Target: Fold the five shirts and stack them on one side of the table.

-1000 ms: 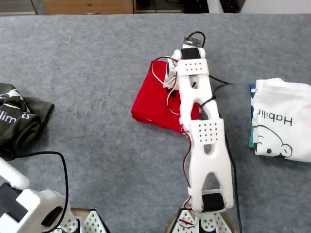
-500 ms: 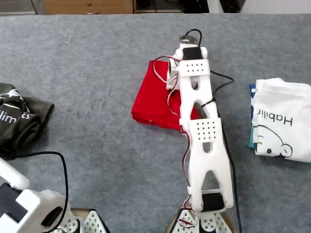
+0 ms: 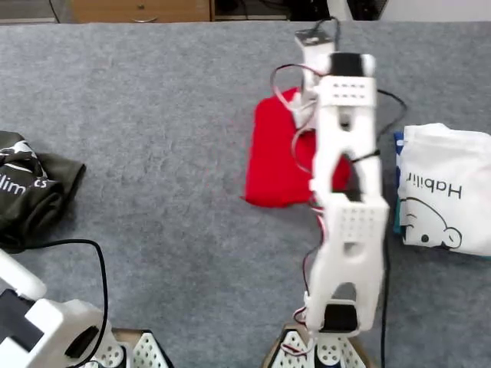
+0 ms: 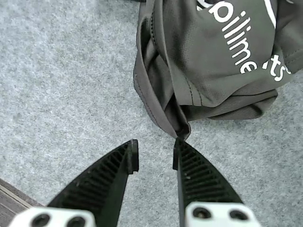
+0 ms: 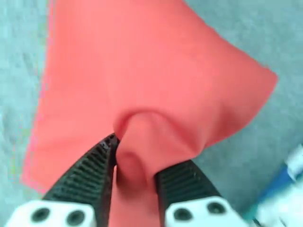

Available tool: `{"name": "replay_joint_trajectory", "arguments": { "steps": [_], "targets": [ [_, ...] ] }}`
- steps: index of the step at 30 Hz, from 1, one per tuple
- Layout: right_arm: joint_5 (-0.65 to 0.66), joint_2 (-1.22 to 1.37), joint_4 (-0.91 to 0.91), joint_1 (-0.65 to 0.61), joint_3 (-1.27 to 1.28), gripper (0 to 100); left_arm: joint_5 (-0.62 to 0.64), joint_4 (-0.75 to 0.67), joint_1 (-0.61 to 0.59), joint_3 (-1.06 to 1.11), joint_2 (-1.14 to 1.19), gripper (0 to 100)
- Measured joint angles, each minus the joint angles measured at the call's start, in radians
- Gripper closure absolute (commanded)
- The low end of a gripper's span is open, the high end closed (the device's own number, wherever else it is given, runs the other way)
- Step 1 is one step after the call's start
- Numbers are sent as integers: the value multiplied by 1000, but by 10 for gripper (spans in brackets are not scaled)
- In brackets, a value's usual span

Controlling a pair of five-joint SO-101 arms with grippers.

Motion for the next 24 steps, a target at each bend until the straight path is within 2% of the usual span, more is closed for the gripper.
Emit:
{"name": "replay_joint_trajectory", "arguments": {
  "steps": [5,9,16,24],
  "targets": [
    [126,-328,0,94,342,997,0,0,5,0,0,868],
    [241,-543,0,176,508,997,0,0,31,0,0,868],
    [425,-727,0,330,551,997,0,0,49,0,0,868],
    [523,-738,-3,500,545,997,0,0,54,0,0,868]
  ]
}}
